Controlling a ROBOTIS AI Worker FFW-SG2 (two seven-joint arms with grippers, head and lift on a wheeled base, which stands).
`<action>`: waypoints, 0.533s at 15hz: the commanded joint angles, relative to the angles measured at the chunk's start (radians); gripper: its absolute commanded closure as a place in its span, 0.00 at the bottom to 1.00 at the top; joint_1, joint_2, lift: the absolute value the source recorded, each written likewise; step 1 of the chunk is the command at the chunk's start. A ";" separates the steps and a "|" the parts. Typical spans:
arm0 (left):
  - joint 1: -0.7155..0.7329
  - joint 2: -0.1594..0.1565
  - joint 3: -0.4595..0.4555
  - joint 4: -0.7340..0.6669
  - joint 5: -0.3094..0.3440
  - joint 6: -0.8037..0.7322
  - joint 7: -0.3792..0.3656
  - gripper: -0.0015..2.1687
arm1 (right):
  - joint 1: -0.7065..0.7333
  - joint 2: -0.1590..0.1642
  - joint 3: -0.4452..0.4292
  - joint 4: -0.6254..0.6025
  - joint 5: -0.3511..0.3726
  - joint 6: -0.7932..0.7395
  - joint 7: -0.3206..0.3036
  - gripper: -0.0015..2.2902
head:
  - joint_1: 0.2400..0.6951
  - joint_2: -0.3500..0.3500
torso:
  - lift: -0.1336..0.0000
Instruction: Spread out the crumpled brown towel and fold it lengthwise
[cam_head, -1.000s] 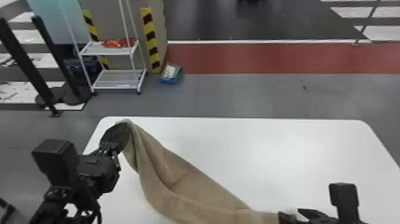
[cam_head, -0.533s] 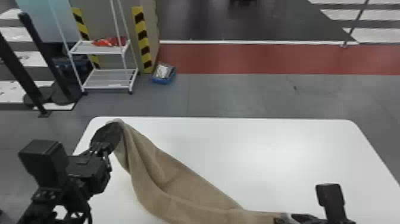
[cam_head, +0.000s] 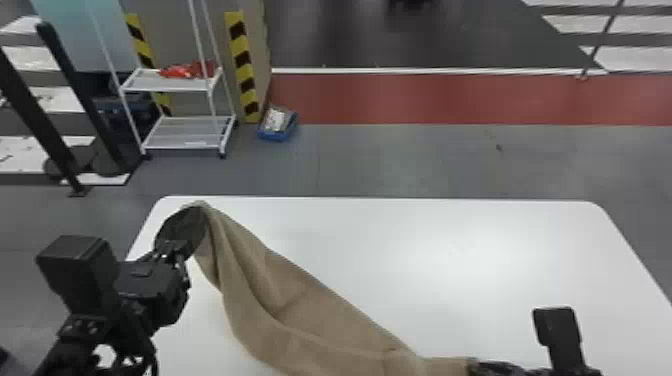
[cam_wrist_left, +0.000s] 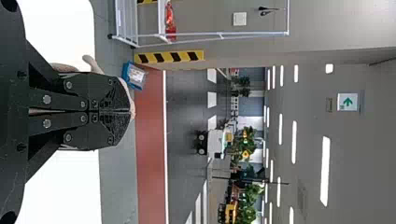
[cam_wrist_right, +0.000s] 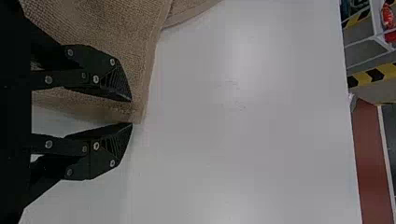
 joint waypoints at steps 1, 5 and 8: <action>0.000 -0.001 0.000 0.002 0.000 -0.004 0.000 0.87 | -0.018 -0.002 0.000 0.025 0.002 0.017 0.005 0.41 | 1.00 0.54 | 1.00; 0.000 0.000 0.005 0.002 0.000 -0.004 -0.002 0.87 | -0.005 -0.005 -0.015 -0.001 -0.004 0.020 0.044 0.62 | 1.00 0.54 | 1.00; 0.002 0.000 0.020 -0.010 0.003 0.002 -0.002 0.87 | 0.027 -0.004 -0.078 -0.087 -0.015 0.020 0.071 0.62 | 1.00 0.54 | 1.00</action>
